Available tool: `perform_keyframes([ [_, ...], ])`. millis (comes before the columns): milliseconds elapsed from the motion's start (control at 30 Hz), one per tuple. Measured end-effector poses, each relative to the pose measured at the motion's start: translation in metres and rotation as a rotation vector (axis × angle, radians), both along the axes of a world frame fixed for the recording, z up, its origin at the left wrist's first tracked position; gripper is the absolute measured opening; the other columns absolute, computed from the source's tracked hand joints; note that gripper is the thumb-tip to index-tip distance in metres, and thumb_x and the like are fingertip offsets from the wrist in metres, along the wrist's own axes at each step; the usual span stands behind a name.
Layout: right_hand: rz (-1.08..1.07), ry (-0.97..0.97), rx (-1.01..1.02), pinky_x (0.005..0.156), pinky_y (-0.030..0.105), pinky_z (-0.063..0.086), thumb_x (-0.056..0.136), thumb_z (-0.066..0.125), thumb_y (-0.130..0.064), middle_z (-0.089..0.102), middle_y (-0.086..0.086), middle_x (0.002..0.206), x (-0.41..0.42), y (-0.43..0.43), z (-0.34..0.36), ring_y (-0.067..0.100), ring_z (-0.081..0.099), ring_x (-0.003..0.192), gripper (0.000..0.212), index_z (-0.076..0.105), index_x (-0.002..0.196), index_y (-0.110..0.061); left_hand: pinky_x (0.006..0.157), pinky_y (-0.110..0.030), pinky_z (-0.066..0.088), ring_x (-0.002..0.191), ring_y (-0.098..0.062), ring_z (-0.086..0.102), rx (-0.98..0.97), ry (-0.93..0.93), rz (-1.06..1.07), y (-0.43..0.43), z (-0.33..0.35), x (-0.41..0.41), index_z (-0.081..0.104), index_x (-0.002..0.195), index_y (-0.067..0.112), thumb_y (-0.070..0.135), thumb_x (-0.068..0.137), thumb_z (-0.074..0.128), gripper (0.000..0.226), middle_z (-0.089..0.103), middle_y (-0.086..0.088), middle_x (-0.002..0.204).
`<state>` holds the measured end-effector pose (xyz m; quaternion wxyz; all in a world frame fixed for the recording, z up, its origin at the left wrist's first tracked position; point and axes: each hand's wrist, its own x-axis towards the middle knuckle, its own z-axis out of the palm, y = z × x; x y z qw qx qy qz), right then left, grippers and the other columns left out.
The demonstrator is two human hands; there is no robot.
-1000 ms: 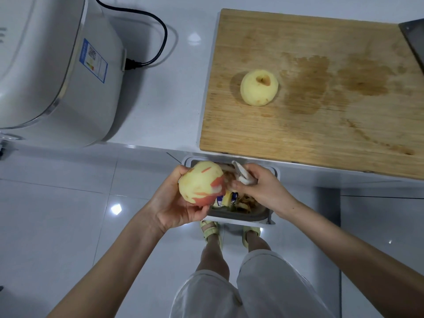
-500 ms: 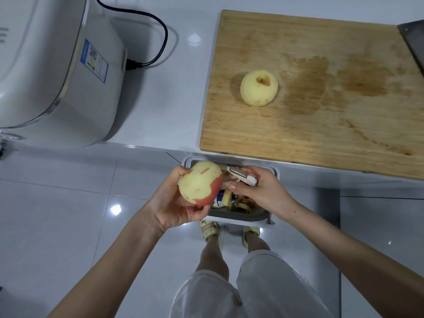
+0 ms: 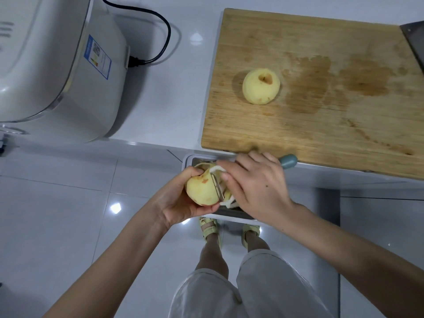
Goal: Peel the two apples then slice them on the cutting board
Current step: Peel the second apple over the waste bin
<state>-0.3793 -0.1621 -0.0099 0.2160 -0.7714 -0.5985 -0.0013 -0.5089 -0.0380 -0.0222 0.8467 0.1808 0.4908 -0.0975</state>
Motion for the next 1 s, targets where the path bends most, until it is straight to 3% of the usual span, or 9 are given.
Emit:
perform_keyframes([
  [67, -0.002, -0.138, 0.098, 0.062, 0.032, 0.029, 0.082, 0.058, -0.018, 0.058, -0.001, 0.065, -0.003, 0.007, -0.003, 0.022, 0.051, 0.059, 0.017, 0.072, 0.091, -0.017, 0.070, -0.039, 0.055, 0.078, -0.027, 0.065, 0.019, 0.020, -0.031, -0.004, 0.001, 0.002, 0.061, 0.099, 0.009, 0.023, 0.069, 0.062, 0.033, 0.066, -0.014, 0.088],
  [167, 0.017, -0.195, 0.183, 0.059, 0.032, 0.028, 0.074, 0.065, -0.012, 0.055, 0.000, 0.061, -0.003, 0.011, -0.002, 0.022, 0.048, 0.055, 0.017, 0.073, 0.088, -0.016, 0.070, -0.036, 0.054, 0.076, -0.024, 0.064, 0.023, 0.047, -0.039, -0.008, 0.002, 0.003, 0.061, 0.096, 0.009, 0.025, 0.070, 0.061, 0.030, 0.066, -0.013, 0.086],
  [333, -0.018, -0.125, 0.086, 0.061, 0.030, 0.029, 0.082, 0.061, -0.014, 0.061, -0.001, 0.063, 0.019, -0.003, -0.018, 0.021, 0.053, 0.057, 0.015, 0.074, 0.089, -0.017, 0.060, -0.031, 0.054, 0.070, -0.030, 0.062, -0.049, 0.050, -0.047, -0.003, 0.002, -0.006, 0.059, 0.106, 0.006, 0.032, 0.069, 0.059, 0.045, 0.064, -0.021, 0.091],
  [433, -0.080, -0.009, 0.030, 0.064, 0.031, 0.038, 0.088, 0.054, -0.017, 0.065, -0.003, 0.066, 0.027, -0.010, -0.025, 0.022, 0.058, 0.061, 0.019, 0.073, 0.088, -0.017, 0.059, -0.031, 0.054, 0.070, -0.032, 0.062, -0.108, 0.028, -0.045, 0.001, 0.003, -0.011, 0.060, 0.109, 0.005, 0.032, 0.070, 0.058, 0.047, 0.064, -0.023, 0.094],
  [600, -0.096, 0.143, 0.094, 0.064, 0.029, 0.039, 0.089, 0.053, -0.019, 0.066, -0.005, 0.071, 0.014, -0.001, -0.005, 0.019, 0.060, 0.067, 0.021, 0.074, 0.092, -0.018, 0.067, -0.035, 0.050, 0.078, -0.032, 0.059, -0.205, -0.025, -0.008, -0.001, 0.002, -0.012, 0.067, 0.101, -0.001, 0.022, 0.049, 0.083, 0.059, 0.062, -0.024, 0.098],
  [767, -0.021, 0.037, 0.143, 0.061, 0.031, 0.033, 0.087, 0.057, -0.018, 0.061, -0.003, 0.067, 0.003, 0.006, 0.004, 0.021, 0.054, 0.062, 0.018, 0.074, 0.093, -0.018, 0.064, -0.038, 0.058, 0.073, -0.029, 0.062, -0.163, 0.004, 0.065, -0.008, 0.008, -0.004, 0.064, 0.095, 0.002, 0.024, 0.069, 0.065, 0.034, 0.065, -0.020, 0.089],
  [1000, -0.006, 0.012, 0.179, 0.059, 0.032, 0.033, 0.088, 0.055, -0.018, 0.061, -0.001, 0.066, 0.003, 0.003, -0.001, 0.022, 0.053, 0.060, 0.020, 0.074, 0.094, -0.016, 0.051, -0.029, 0.054, 0.074, -0.029, 0.058, -0.113, 0.013, -0.007, -0.010, 0.010, -0.003, 0.062, 0.098, 0.003, 0.028, 0.063, 0.063, 0.043, 0.063, -0.020, 0.089],
])
